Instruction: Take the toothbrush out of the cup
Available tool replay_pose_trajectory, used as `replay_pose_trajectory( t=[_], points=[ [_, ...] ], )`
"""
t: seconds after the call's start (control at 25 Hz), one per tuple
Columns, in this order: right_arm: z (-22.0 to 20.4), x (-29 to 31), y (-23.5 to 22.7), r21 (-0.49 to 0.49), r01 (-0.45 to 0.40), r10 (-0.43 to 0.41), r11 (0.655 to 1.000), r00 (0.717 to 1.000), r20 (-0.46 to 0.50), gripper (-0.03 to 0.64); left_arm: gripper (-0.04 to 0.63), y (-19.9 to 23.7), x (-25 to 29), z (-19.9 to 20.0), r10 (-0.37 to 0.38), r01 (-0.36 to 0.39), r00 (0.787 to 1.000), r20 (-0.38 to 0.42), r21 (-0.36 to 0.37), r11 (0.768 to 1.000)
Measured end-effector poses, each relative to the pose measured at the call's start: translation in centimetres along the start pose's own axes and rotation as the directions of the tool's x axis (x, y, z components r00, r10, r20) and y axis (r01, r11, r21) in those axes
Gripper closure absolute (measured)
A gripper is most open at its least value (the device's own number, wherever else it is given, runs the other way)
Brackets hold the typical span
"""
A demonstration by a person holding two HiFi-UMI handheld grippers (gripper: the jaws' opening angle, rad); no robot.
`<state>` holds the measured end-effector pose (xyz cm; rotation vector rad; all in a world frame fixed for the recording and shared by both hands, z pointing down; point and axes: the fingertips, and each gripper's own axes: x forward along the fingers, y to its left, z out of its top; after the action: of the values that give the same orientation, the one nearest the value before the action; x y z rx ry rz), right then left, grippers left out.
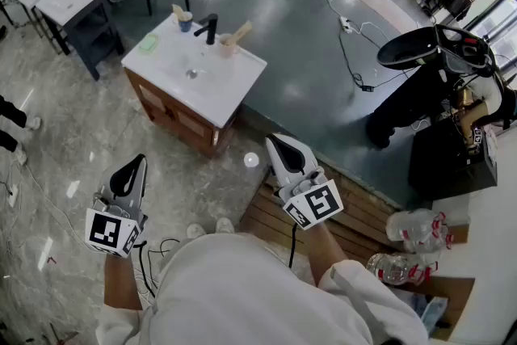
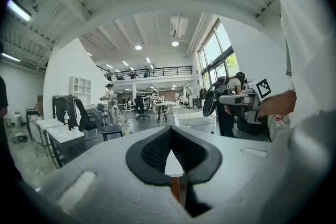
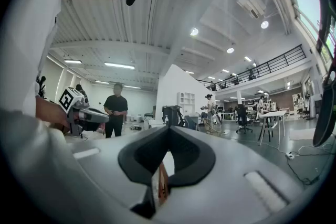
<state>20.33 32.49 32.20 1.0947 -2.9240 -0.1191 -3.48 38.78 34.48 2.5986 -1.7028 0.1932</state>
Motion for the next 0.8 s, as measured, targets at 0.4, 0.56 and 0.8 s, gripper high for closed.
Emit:
replay_pose_trajectory(
  t=[0.4, 0.56, 0.8],
  points=[
    [-0.15, 0.48, -0.21, 0.015, -0.006, 0.006, 1.0, 1.0, 0.007, 0.62, 0.595, 0.37, 0.31, -0.21, 0.001, -0.001, 1.0, -0.006, 0.0, 1.0],
    [0.14, 0.32, -0.57, 0.053, -0.008, 0.007, 0.999, 1.0, 0.029, 0.618, 0.595, 0.37, 0.37, -0.14, 0.003, -0.003, 1.0, -0.007, 0.001, 1.0],
    [-0.08, 0.56, -0.54, 0.048, -0.005, 0.004, 0.999, 1.0, 0.019, 0.618, 0.595, 0.64, 0.39, -0.59, 0.0, 0.0, 1.0, -0.003, 0.004, 1.0]
  ],
)
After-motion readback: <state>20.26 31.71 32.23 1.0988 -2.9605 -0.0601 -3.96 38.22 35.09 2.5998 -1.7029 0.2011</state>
